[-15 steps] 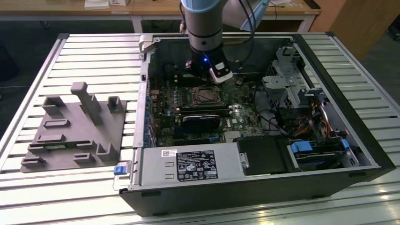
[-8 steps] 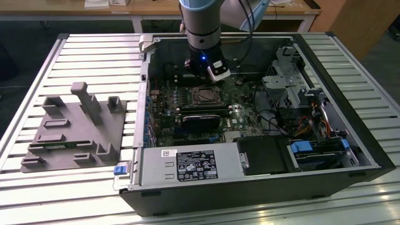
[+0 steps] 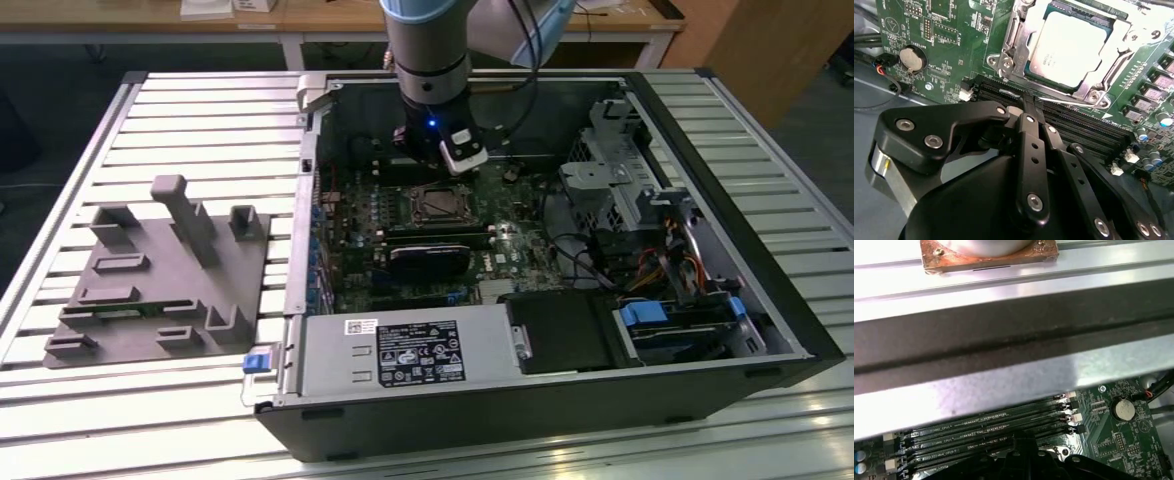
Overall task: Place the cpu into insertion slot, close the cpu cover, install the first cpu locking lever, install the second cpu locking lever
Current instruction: 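Install the first cpu locking lever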
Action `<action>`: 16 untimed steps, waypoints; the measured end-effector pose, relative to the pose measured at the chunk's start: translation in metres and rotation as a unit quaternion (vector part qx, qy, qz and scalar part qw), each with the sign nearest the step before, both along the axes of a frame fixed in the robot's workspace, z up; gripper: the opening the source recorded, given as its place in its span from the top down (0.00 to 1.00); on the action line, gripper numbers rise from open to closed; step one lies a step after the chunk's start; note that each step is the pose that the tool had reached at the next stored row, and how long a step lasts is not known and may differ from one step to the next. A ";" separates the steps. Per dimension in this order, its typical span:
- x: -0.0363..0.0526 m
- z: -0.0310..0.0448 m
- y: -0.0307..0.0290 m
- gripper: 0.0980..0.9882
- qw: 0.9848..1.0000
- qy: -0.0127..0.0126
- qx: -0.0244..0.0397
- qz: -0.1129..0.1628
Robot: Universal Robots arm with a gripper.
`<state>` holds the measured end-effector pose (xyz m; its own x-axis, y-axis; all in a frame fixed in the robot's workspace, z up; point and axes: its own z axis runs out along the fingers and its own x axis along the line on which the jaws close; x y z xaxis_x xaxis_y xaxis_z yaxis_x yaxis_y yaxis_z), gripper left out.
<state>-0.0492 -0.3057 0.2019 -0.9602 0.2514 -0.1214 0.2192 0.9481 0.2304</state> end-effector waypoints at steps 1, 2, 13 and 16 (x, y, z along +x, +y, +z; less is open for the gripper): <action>-0.0002 -0.0003 0.0003 0.99 1.000 0.000 0.000 -0.002; -0.0004 -0.0006 0.0006 0.99 1.000 0.000 0.000 -0.005; -0.0022 -0.0034 0.0047 0.99 1.000 -0.003 -0.004 -0.024; -0.0022 -0.0044 0.0047 0.99 0.999 -0.003 -0.005 -0.031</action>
<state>-0.0514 -0.3010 0.1975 -0.9418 0.3099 -0.1302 0.2767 0.9347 0.2229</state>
